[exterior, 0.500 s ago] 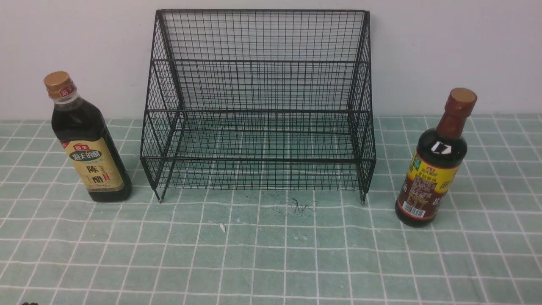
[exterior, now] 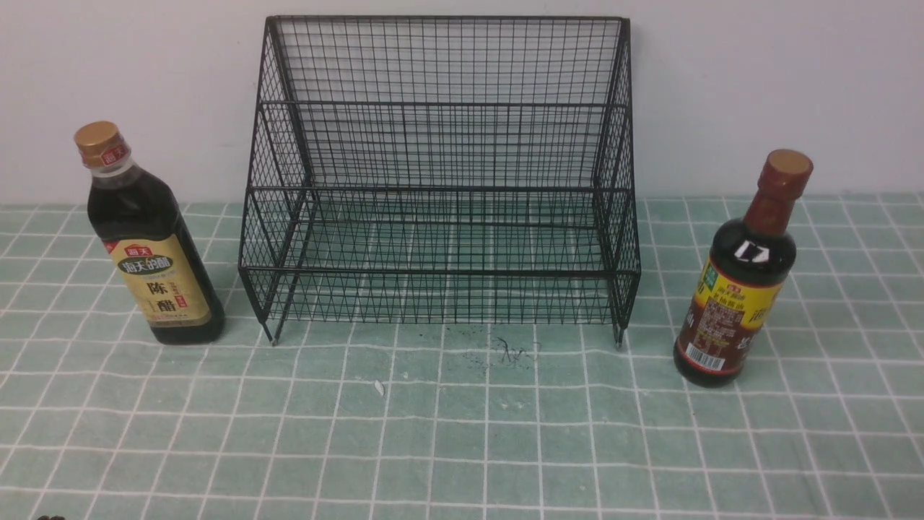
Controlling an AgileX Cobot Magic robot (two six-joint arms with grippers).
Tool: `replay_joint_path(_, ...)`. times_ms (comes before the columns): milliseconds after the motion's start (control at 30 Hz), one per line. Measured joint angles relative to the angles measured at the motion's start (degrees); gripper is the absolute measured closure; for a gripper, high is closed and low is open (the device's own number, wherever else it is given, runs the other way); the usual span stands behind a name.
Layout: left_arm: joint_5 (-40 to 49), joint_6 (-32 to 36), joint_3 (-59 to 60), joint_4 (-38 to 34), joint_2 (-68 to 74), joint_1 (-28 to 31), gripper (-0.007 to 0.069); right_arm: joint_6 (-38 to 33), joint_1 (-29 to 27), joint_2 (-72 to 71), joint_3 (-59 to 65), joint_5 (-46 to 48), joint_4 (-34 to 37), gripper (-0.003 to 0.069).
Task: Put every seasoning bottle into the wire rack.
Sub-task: Use the right arm to grab the condiment bottle closest to it
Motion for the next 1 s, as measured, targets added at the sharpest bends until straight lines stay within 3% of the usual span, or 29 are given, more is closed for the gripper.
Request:
replay_joint_path(400, 0.0, 0.0, 0.0, 0.0, 0.0, 0.0, 0.0631, -0.2, 0.0, 0.0, 0.0, -0.65, 0.37, 0.0673)
replay_joint_path(500, 0.0, 0.0, 0.0, 0.0, 0.0, 0.0, 0.0631, -0.2, 0.0, 0.0, 0.47, -5.21, 3.72, 0.0673)
replay_joint_path(600, 0.0, 0.0, 0.0, 0.0, 0.0, 0.0, 0.0631, -0.2, 0.0, 0.0, 0.47, -16.35, 12.25, 0.0673)
replay_joint_path(733, 0.0, 0.0, 0.0, 0.0, 0.0, 0.0, 0.0631, -0.2, 0.0, 0.0, 0.47, -24.37, 19.26, 0.0673)
replay_joint_path(1000, 0.0, 0.0, 0.0, 0.0, 0.0, 0.0, 0.0631, -0.49, 0.0, 0.0, 0.47, -32.75, 19.36, 0.0673)
